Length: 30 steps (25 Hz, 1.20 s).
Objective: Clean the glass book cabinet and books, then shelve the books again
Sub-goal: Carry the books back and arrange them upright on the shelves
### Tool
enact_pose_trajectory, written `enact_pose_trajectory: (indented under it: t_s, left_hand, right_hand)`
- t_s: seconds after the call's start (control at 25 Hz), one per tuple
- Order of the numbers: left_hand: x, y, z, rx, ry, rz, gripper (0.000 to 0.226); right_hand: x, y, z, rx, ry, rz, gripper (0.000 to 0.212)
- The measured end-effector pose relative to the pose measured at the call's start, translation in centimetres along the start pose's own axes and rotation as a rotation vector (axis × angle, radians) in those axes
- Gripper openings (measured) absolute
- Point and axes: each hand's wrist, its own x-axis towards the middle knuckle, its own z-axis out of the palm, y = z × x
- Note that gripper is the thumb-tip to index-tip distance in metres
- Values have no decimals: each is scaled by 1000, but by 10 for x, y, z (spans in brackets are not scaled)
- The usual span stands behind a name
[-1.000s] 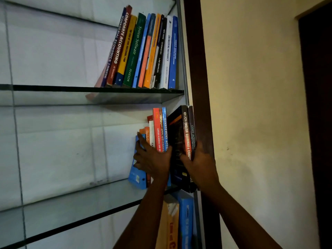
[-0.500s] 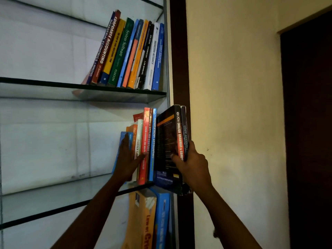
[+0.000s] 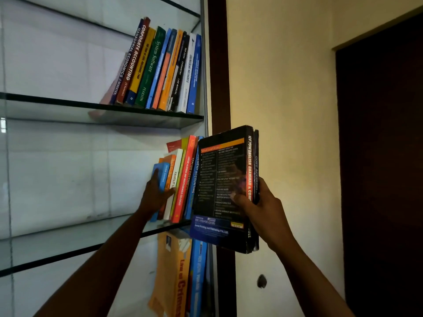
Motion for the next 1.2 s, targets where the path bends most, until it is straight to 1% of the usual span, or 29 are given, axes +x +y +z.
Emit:
enact_pose_trajectory:
  t_s: [0.08, 0.12, 0.24, 0.32, 0.4, 0.44, 0.52, 0.64, 0.72, 0.76, 0.88, 0.96, 1.0, 1.08, 1.16, 1.2]
  left_hand:
    - [6, -16, 3, 44, 26, -8, 105]
    - [-5, 2, -1, 90, 25, 9, 108]
    - [-21, 39, -14, 199, 47, 96, 106]
    - [-20, 34, -26, 325, 102, 161, 100]
    - [-20, 17, -39, 459, 154, 226, 85]
    - [-21, 10, -47, 466, 186, 223, 77]
    - [-22, -1, -58, 411, 233, 151, 67]
    - [-24, -5, -60, 377, 201, 96, 76]
    - [-27, -1, -58, 343, 236, 88, 75]
    - [-30, 2, -58, 345, 275, 74, 73]
    - [-42, 8, -60, 405, 407, -14, 73]
    - [-46, 9, -66, 386, 484, -44, 74]
    - [-47, 9, -67, 381, 497, -36, 76]
    - [-48, 10, -65, 380, 453, 8, 74]
    - [-45, 15, -59, 217, 440, -66, 68]
    - [-43, 18, -56, 177, 446, -97, 69]
  right_hand:
    - [-3, 1, 8, 11, -1, 6, 39]
    - [-4, 1, 13, 9, 1, 7, 38]
    - [-7, 4, 28, 6, 5, 12, 36]
    - [-9, 5, 35, 11, 7, 14, 33]
    - [-11, 2, 42, 26, -3, 5, 37]
    - [-10, -2, 47, 32, -8, -8, 40]
    - [-6, -12, 60, 47, -15, -38, 44]
    - [5, -24, 86, 84, -23, -42, 41]
    - [15, -26, 106, 53, -10, -42, 44]
    - [21, -25, 118, 10, 3, -47, 47]
    - [41, -15, 153, -232, 41, -56, 59]
    - [51, -7, 177, -313, 52, -34, 64]
    - [56, -4, 188, -324, 59, -17, 64]
    - [64, -2, 210, -335, 74, 28, 60]
    - [73, 1, 226, -362, 91, 100, 56]
    - [78, 4, 231, -388, 111, 128, 55]
